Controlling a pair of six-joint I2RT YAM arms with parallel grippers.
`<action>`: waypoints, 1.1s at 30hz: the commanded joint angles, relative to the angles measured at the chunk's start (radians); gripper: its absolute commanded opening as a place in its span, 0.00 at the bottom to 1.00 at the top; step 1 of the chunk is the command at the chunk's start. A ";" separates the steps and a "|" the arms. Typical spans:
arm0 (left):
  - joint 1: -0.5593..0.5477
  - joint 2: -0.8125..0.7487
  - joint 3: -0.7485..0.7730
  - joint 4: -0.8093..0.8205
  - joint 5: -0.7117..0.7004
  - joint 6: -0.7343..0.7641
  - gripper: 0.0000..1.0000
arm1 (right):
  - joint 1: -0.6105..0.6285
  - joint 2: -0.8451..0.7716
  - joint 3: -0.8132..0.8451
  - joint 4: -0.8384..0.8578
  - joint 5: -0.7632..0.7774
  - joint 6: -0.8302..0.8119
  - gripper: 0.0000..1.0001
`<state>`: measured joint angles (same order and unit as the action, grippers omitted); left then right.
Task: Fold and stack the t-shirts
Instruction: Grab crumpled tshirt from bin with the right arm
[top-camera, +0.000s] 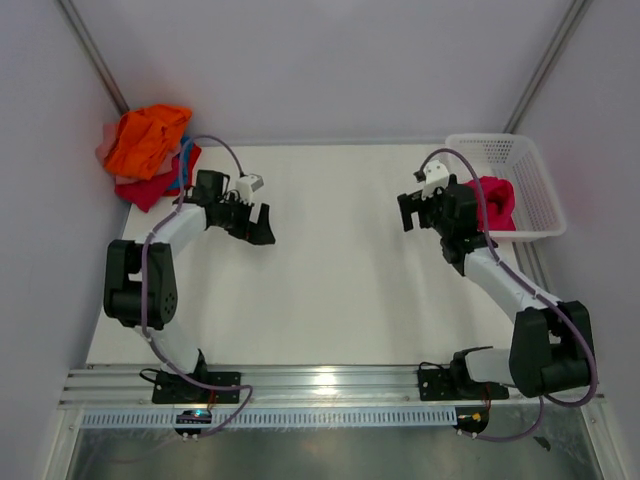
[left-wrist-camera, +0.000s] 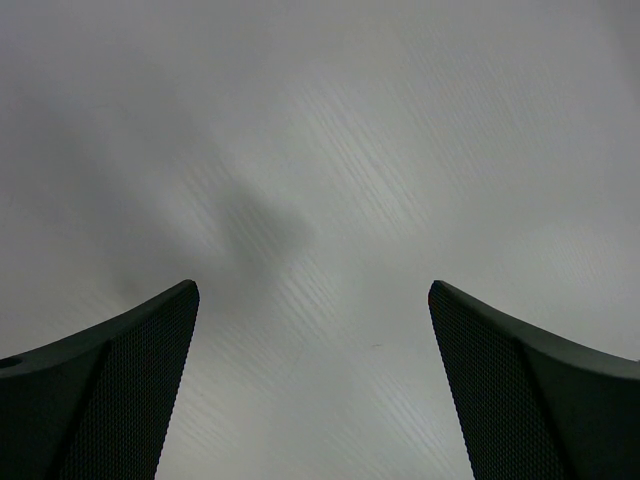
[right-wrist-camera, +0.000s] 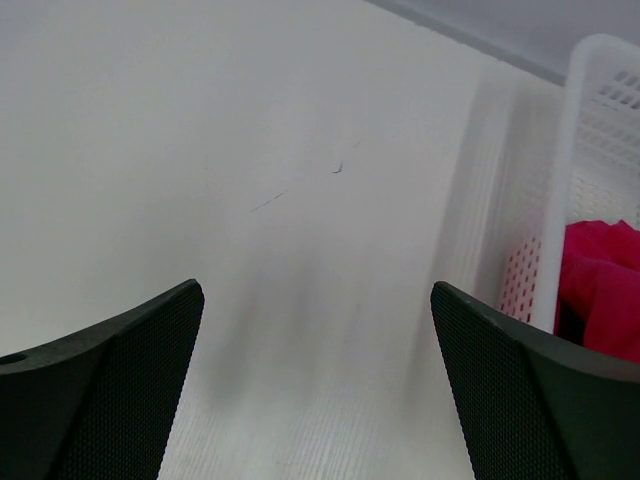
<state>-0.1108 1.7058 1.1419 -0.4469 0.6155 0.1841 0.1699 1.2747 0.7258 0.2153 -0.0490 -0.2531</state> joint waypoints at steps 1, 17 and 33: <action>-0.001 0.055 0.082 0.008 0.120 -0.024 0.99 | -0.001 0.072 0.108 -0.203 -0.155 0.000 0.99; -0.184 0.067 0.200 -0.039 -0.097 0.038 0.98 | -0.001 0.316 0.302 0.033 0.696 -0.089 0.94; -0.263 0.109 0.191 -0.058 -0.250 0.117 0.98 | -0.121 0.425 0.605 0.250 0.917 -0.355 0.96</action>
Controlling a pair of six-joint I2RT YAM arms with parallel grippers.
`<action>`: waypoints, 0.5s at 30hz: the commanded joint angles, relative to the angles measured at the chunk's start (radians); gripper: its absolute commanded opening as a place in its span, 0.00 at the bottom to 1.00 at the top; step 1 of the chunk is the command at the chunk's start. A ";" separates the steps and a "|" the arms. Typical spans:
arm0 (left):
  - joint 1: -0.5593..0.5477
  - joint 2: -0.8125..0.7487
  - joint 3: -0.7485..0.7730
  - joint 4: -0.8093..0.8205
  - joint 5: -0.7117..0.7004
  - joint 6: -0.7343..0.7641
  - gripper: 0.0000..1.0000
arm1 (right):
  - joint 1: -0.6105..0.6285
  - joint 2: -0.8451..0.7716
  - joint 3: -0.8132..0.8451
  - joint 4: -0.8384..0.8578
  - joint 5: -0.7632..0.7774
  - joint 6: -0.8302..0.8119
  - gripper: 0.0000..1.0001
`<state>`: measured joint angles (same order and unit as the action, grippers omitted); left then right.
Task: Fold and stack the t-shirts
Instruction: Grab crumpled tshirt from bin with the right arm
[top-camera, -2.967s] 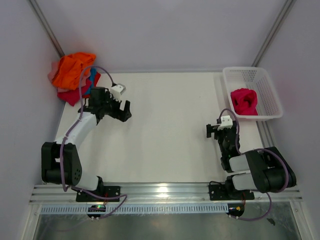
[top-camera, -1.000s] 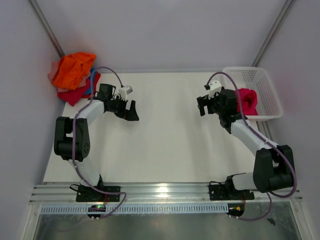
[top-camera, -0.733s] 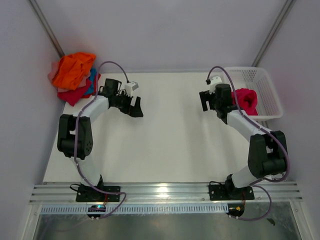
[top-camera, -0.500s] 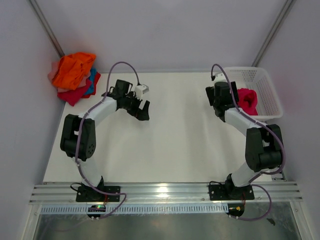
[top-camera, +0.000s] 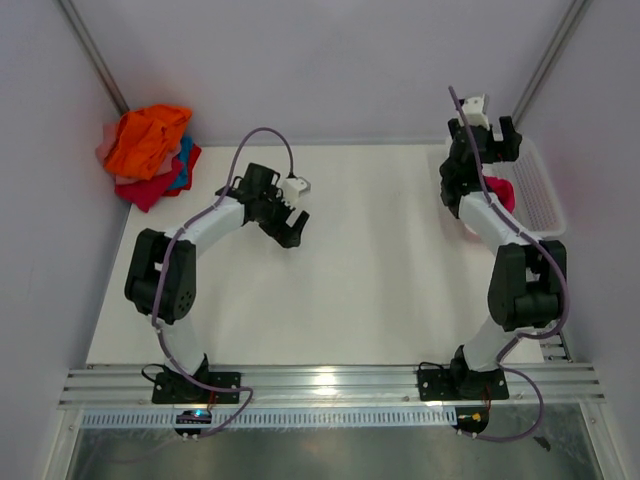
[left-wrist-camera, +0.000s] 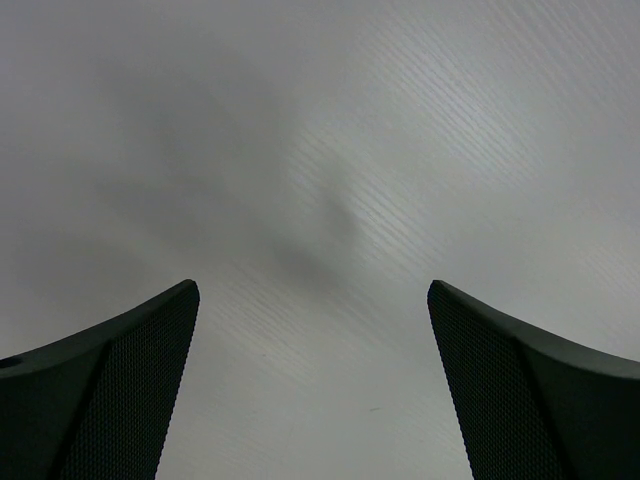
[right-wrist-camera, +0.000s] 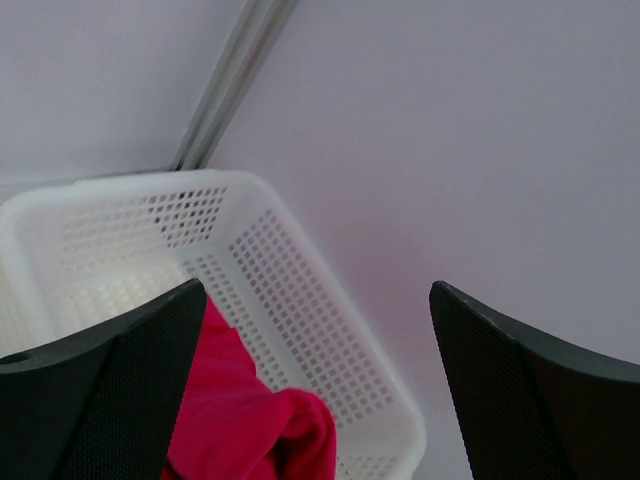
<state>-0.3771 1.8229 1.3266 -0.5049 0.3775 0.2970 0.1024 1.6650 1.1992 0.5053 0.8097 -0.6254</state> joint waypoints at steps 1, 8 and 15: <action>0.003 -0.007 0.003 0.005 -0.014 -0.004 0.98 | -0.087 0.051 0.155 -0.085 0.057 0.051 0.95; 0.003 -0.051 -0.033 0.016 -0.019 -0.002 0.98 | -0.315 0.144 0.359 -0.699 -0.190 0.450 0.82; 0.003 -0.080 -0.081 0.040 -0.017 0.007 0.98 | -0.389 0.133 0.312 -0.852 -0.428 0.497 0.81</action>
<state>-0.3775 1.8000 1.2564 -0.4984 0.3588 0.2958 -0.2985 1.8114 1.5101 -0.2092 0.5133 -0.1932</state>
